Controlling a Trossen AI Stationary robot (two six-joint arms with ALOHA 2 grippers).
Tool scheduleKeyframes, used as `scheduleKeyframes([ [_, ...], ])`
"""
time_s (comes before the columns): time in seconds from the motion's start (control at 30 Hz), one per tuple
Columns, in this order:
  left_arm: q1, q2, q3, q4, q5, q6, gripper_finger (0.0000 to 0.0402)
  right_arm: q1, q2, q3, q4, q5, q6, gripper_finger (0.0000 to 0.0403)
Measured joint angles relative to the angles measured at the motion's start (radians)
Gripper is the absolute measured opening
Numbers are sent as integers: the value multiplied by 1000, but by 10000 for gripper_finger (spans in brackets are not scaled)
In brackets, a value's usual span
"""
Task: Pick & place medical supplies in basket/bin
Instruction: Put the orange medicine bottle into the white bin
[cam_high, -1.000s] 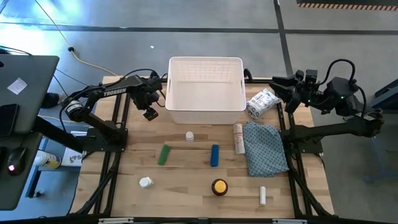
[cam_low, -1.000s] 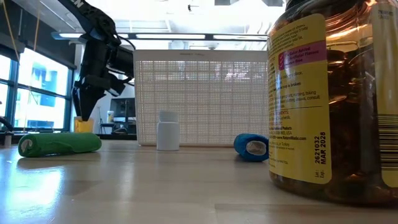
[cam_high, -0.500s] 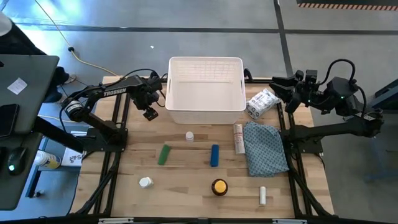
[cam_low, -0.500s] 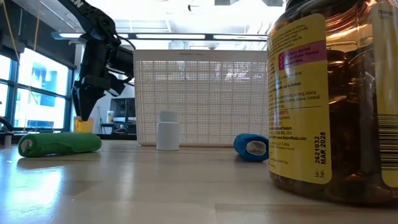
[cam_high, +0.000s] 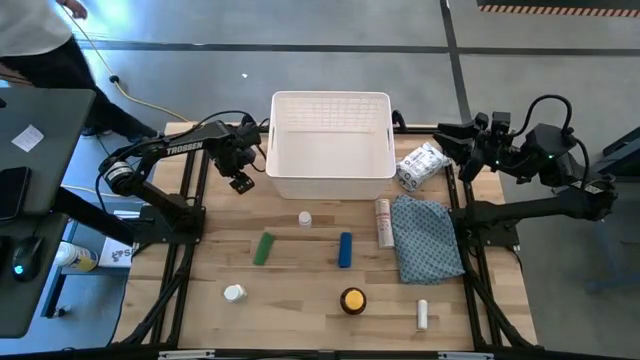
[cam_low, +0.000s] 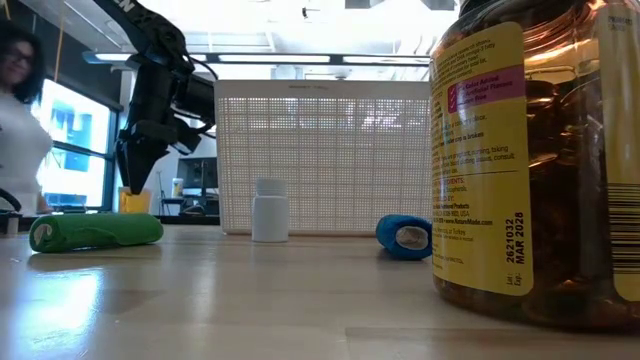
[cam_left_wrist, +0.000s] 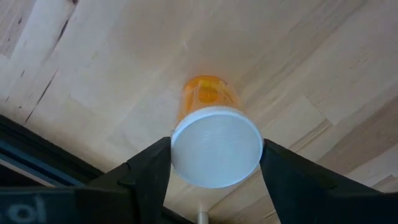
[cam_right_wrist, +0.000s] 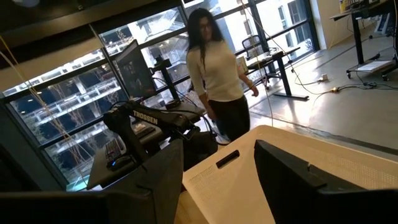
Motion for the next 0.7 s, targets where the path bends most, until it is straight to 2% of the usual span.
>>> scheduleKeyframes([
  [0.3,0,0,59,-23,0,3,246,0,0,0,1,0,0,189],
  [0.47,0,0,111,-60,-5,17,254,0,0,0,3,0,0,189],
  [0.7,0,0,221,-185,-94,79,258,0,0,0,7,0,0,189],
])
